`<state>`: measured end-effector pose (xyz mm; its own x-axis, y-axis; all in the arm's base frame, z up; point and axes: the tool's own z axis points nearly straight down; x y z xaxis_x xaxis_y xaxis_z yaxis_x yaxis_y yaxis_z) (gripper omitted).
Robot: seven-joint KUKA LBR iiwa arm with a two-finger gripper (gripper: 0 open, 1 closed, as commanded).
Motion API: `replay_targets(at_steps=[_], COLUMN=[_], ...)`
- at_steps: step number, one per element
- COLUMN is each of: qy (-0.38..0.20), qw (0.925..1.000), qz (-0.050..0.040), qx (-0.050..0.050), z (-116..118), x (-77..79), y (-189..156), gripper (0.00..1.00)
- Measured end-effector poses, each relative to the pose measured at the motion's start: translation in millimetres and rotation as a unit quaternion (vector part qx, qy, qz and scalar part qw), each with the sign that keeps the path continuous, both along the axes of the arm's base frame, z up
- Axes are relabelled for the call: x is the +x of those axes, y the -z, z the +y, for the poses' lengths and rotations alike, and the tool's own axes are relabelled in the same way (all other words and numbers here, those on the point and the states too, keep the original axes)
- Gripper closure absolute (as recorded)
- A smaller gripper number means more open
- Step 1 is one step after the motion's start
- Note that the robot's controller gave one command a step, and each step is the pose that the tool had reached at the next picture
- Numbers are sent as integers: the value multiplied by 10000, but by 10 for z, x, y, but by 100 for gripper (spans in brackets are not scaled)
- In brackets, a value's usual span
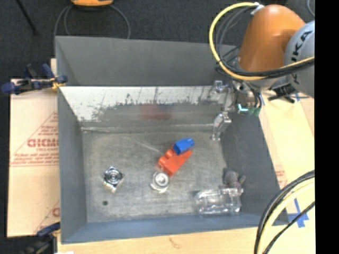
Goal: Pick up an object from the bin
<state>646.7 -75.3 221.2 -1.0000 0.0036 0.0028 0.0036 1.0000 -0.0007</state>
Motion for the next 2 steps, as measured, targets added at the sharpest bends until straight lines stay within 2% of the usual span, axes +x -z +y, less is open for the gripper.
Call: replay_targets(at_steps=[1, 2], qy=[-1575, -1570], qw=[9875, 9876], qz=[-48, -68], qx=[-12, -13], z=[658, 655], x=[-102, -91], y=[1434, 1413], gripper=[0, 100])
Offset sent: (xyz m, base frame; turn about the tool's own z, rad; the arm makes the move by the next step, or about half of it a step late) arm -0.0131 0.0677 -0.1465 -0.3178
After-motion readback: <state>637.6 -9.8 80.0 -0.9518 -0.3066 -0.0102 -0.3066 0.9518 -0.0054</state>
